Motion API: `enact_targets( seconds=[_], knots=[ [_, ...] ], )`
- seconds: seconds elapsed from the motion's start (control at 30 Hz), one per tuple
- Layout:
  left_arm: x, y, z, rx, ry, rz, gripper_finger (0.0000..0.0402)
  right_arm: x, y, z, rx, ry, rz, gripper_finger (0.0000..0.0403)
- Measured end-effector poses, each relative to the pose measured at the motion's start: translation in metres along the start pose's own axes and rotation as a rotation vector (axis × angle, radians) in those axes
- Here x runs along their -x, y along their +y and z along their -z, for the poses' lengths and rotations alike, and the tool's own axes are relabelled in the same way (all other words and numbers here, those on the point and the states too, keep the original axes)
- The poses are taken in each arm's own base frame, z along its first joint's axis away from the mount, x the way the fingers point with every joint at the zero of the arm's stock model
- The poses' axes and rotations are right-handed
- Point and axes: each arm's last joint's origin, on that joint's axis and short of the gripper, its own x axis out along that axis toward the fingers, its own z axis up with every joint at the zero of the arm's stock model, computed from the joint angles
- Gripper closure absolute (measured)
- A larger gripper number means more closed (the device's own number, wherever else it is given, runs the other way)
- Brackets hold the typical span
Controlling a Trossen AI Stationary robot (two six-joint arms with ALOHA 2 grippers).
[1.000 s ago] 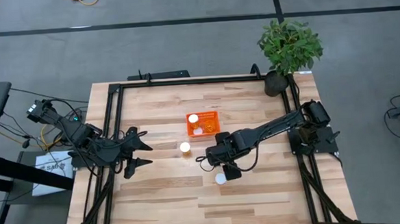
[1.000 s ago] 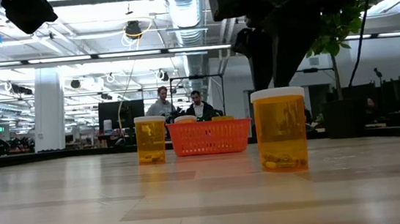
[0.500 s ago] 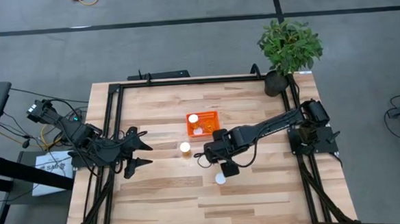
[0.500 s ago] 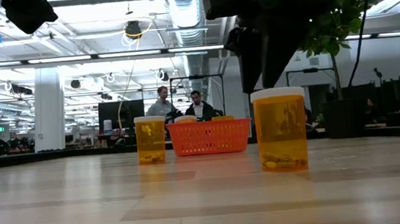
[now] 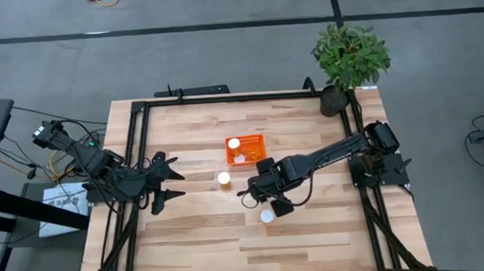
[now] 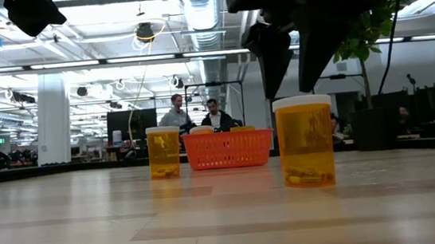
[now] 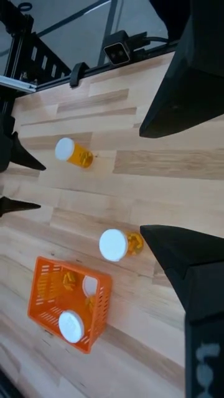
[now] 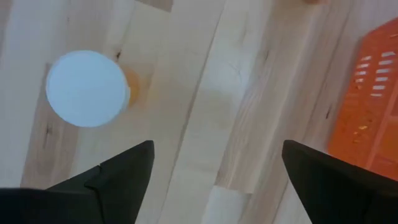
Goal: Pick and place pill bottles into a basket
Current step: Put the orange pill bottle into the orange bin
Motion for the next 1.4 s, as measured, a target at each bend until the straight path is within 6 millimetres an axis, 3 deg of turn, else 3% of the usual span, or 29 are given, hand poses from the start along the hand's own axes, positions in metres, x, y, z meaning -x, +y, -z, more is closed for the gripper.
enact_targets(
  seconds=[0.6,0.9,1.13,1.4],
  knots=[
    [0.0,0.0,0.0,0.002,0.003,0.006,0.017,0.005,0.052,-0.004,0.265,-0.032,-0.028,0.0058],
    [0.0,-0.001,0.0,0.023,0.009,0.017,0.017,0.005,0.057,-0.009,0.337,-0.077,-0.017,0.0058],
    [0.0,-0.001,0.0,0.03,0.01,0.018,0.017,-0.018,0.059,-0.013,0.377,-0.031,-0.025,0.0058],
    [0.0,-0.001,0.0,0.04,0.01,0.019,0.017,-0.016,0.056,-0.014,0.423,-0.043,-0.049,0.0058]
  ],
)
